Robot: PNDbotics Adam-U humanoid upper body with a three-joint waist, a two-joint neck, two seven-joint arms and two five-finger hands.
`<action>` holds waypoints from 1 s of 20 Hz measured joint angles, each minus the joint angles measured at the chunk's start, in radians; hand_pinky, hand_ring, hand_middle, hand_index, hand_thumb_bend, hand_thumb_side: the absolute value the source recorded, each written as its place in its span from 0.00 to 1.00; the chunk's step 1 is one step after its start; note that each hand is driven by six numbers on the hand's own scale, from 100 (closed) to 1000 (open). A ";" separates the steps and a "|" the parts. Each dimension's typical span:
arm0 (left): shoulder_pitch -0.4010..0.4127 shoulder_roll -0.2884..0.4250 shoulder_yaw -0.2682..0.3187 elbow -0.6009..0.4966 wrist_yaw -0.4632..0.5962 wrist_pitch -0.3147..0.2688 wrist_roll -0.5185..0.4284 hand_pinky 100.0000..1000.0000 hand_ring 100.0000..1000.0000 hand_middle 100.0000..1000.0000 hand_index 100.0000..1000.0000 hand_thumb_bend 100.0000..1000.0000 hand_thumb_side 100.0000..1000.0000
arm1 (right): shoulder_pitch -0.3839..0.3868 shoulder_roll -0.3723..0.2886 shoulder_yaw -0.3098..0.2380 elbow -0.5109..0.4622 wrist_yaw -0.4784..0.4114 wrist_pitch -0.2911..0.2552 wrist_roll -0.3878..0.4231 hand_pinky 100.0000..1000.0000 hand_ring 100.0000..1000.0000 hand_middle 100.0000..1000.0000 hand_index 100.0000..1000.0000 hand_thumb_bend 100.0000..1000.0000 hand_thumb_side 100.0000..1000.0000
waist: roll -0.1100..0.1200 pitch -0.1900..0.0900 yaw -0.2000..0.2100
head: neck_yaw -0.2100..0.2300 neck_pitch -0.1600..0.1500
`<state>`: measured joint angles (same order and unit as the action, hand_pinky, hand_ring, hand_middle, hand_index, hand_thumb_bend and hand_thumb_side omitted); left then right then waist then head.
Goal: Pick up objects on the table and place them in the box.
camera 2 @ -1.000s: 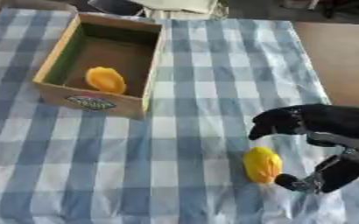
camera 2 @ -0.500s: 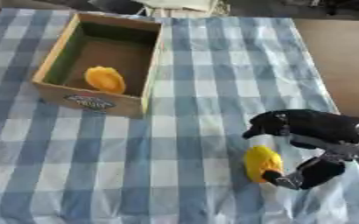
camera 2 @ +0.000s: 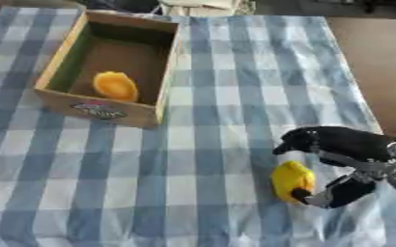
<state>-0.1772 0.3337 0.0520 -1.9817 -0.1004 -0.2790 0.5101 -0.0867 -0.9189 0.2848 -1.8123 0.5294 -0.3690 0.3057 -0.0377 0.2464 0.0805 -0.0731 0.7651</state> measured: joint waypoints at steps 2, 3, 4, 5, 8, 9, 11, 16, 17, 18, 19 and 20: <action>0.000 0.000 -0.001 0.000 0.000 0.000 0.000 0.77 0.74 0.63 0.81 0.03 0.48 | 0.000 0.000 0.000 0.009 0.004 -0.001 0.002 0.85 0.92 0.73 0.87 0.29 0.22 | 0.002 0.000 0.000 | 0.000 0.000; 0.000 0.000 -0.002 0.000 0.001 0.000 -0.001 0.77 0.74 0.63 0.81 0.03 0.48 | 0.000 0.000 0.000 0.013 0.006 -0.002 0.002 0.85 0.92 0.73 0.87 0.29 0.22 | 0.002 0.001 0.000 | 0.000 0.000; 0.000 0.000 -0.002 0.000 0.001 0.001 -0.001 0.77 0.74 0.63 0.81 0.03 0.48 | 0.000 0.000 0.000 0.015 0.007 -0.003 0.004 0.85 0.92 0.73 0.87 0.29 0.22 | 0.003 0.002 0.000 | 0.000 0.000; 0.000 0.000 -0.003 0.000 0.002 0.001 -0.001 0.77 0.74 0.63 0.81 0.02 0.48 | 0.000 0.000 0.000 0.019 0.007 -0.003 0.004 0.85 0.91 0.72 0.86 0.28 0.24 | 0.002 0.002 0.000 | 0.000 0.000; 0.000 0.000 -0.005 0.000 0.003 0.001 -0.002 0.77 0.74 0.63 0.81 0.02 0.48 | 0.000 0.000 0.000 0.024 0.010 -0.002 0.003 0.84 0.90 0.65 0.78 0.22 0.28 | 0.002 0.003 0.000 | 0.000 0.000; 0.000 0.000 -0.005 0.000 0.003 0.002 -0.002 0.77 0.74 0.63 0.81 0.02 0.48 | 0.000 0.000 -0.001 0.025 0.010 -0.001 0.000 0.83 0.89 0.62 0.75 0.19 0.29 | 0.002 0.003 0.000 | 0.000 0.000; -0.001 0.000 -0.005 0.000 0.003 0.002 -0.003 0.77 0.74 0.64 0.80 0.02 0.48 | 0.000 0.000 -0.001 0.025 0.009 0.002 -0.014 0.82 0.87 0.57 0.69 0.14 0.31 | 0.003 0.003 0.000 | 0.000 0.000; -0.003 -0.001 -0.005 0.000 0.003 0.002 -0.005 0.77 0.74 0.64 0.80 0.02 0.49 | 0.000 0.000 -0.001 0.025 -0.007 0.013 -0.067 0.80 0.84 0.49 0.60 0.00 0.33 | 0.004 0.003 0.000 | 0.000 0.000; -0.003 -0.001 -0.005 0.000 0.004 0.003 -0.006 0.77 0.74 0.64 0.80 0.02 0.49 | 0.001 0.000 -0.001 0.025 -0.013 0.014 -0.077 0.80 0.84 0.50 0.60 0.00 0.33 | 0.004 0.003 0.000 | 0.000 0.000; -0.003 -0.001 -0.005 0.000 0.004 0.003 -0.008 0.77 0.74 0.64 0.80 0.02 0.49 | 0.001 0.000 -0.001 0.023 -0.019 0.016 -0.088 0.80 0.83 0.49 0.59 0.00 0.32 | 0.004 0.003 0.000 | 0.000 0.000; -0.003 -0.001 -0.005 0.000 0.004 0.003 -0.009 0.77 0.74 0.64 0.80 0.02 0.49 | 0.001 0.000 -0.001 0.020 -0.024 0.017 -0.098 0.79 0.83 0.49 0.59 0.00 0.31 | 0.004 0.003 0.000 | 0.000 0.000; -0.003 -0.001 -0.005 0.000 0.004 0.003 -0.010 0.77 0.74 0.64 0.80 0.02 0.49 | 0.003 0.000 -0.001 0.018 -0.030 0.018 -0.109 0.79 0.83 0.49 0.59 0.00 0.31 | 0.004 0.003 0.000 | 0.000 0.000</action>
<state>-0.1807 0.3330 0.0471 -1.9817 -0.0964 -0.2758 0.5002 -0.0837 -0.9189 0.2839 -1.7943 0.4995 -0.3509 0.1965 -0.0335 0.2491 0.0803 -0.0732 0.7651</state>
